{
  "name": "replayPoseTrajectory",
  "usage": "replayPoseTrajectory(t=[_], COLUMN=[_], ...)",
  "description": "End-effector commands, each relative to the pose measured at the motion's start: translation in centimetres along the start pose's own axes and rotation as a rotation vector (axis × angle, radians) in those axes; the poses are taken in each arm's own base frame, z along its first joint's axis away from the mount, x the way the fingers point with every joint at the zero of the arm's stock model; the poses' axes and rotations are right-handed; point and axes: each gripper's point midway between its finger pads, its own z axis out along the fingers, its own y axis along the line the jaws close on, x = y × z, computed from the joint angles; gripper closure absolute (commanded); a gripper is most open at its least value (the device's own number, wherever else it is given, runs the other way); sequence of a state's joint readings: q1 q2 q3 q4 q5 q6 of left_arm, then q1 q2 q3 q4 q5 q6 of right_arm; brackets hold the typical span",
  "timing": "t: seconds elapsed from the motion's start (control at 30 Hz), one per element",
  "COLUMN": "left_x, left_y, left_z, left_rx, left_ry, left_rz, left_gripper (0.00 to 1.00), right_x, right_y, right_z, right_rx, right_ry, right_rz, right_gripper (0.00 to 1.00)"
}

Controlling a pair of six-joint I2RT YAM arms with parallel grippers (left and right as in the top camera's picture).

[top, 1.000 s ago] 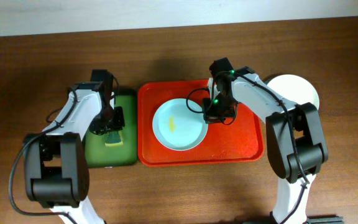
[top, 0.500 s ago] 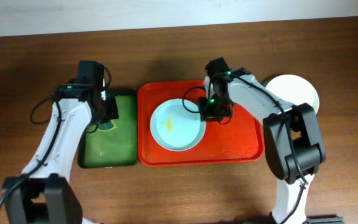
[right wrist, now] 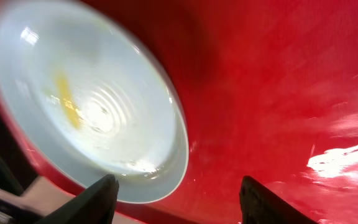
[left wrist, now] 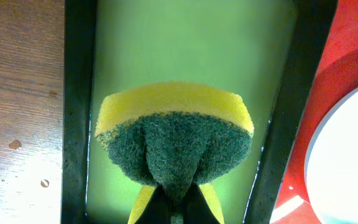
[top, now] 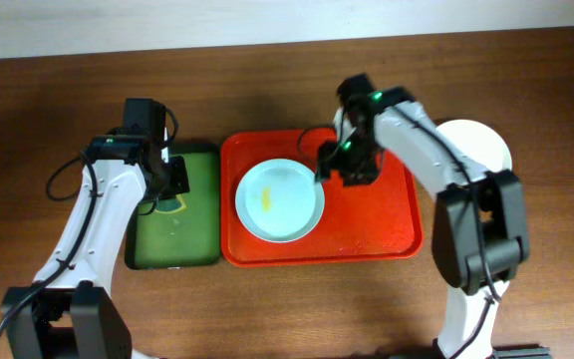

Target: Clean dirty plates on tray and stack at the side

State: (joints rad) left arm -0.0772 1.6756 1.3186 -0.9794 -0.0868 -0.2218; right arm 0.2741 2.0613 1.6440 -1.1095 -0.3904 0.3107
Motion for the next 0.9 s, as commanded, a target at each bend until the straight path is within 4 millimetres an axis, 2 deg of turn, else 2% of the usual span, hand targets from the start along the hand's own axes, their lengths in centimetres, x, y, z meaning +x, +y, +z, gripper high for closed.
replayPoseTrajectory(t=[0.0,0.03,0.07,0.1,0.13,0.17,0.2,0.23,0.27,0.33,0.37,0.4,0.43,0.5,0.53,0.6,0.63,0.7,0.77,0.87], left_x=[-0.1,-0.1,-0.1,-0.1,0.0,0.0,0.0,0.0,0.0,0.0,0.0,-0.1,-0.1,-0.1,0.0,0.0,0.0,-0.1,-0.1,-0.1], left_y=[-0.4,-0.5,-0.5,-0.6,-0.8,-1.1,-1.1,-1.1,-1.0,-1.1,-1.1,-1.1,-1.1,-1.1,-1.1,-1.1,-1.1,-1.1,-1.1,-1.1], left_z=[-0.6,-0.6,-0.6,-0.6,-0.6,-0.6,-0.6,-0.6,-0.6,-0.6,-0.6,-0.6,-0.6,-0.6,-0.6,-0.2,-0.2,-0.2,-0.2,-0.2], left_rx=[0.016,0.023,0.023,0.024,0.025,0.027,0.027,0.027,0.027,0.027,0.027,0.028,0.028,0.028,0.028,0.026,0.025,0.026,0.026,0.026], left_ry=[-0.014,-0.012,-0.012,-0.012,-0.012,-0.012,-0.012,-0.012,-0.012,-0.013,-0.014,-0.015,-0.015,-0.015,-0.013,-0.004,-0.005,-0.009,-0.009,-0.009], left_rz=[0.002,0.008,0.015,0.018,0.023,0.033,0.032,0.032,0.032,0.032,0.032,0.032,0.032,0.032,0.032,0.033,0.033,0.033,0.033,0.033], left_gripper=[1.00,1.00,1.00,1.00,1.00,1.00,1.00,1.00,1.00,1.00,1.00,1.00,1.00,1.00,1.00,1.00,1.00,1.00,1.00,1.00], right_x=[-0.4,-0.6,-1.1,-1.6,-2.6,-2.5,-2.4,-2.5,-2.0,-1.0,-0.7,-0.4,-0.1,0.2,0.4,0.5,0.8,0.9,0.6,0.6], right_y=[1.8,2.7,3.4,4.1,4.0,2.8,1.4,-0.6,-2.5,-4.0,-4.0,-4.0,-3.8,-2.4,-1.5,-0.1,-0.2,-0.1,0.4,0.3], right_z=[-6.6,-8.8,-10.0,-10.9,-11.6,-11.9,-12.1,-12.6,-12.8,-11.8,-10.9,-9.3,-7.5,-4.5,-3.1,-0.9,0.5,2.2,2.8,3.6], right_rx=[-0.055,-0.064,-0.078,-0.099,-0.098,-0.101,-0.101,-0.100,-0.060,0.027,0.030,0.031,0.031,0.024,0.018,0.008,0.006,-0.002,-0.016,-0.016], right_ry=[-0.137,-0.215,-0.274,-0.314,-0.365,-0.350,-0.332,-0.327,-0.310,-0.274,-0.255,-0.233,-0.222,-0.221,-0.223,-0.231,-0.223,-0.235,-0.263,-0.270], right_rz=[-0.163,-0.206,-0.231,-0.238,-0.249,-0.144,-0.039,0.090,0.137,0.152,0.150,0.141,0.120,0.051,0.013,-0.045,-0.050,-0.076,-0.100,-0.105], right_gripper=[0.36,0.36,0.07,0.02,0.02,0.02,0.07,0.18,0.34,0.91,0.96,0.95,0.80,0.62,0.59,0.56,0.55,0.55,0.56,0.65])
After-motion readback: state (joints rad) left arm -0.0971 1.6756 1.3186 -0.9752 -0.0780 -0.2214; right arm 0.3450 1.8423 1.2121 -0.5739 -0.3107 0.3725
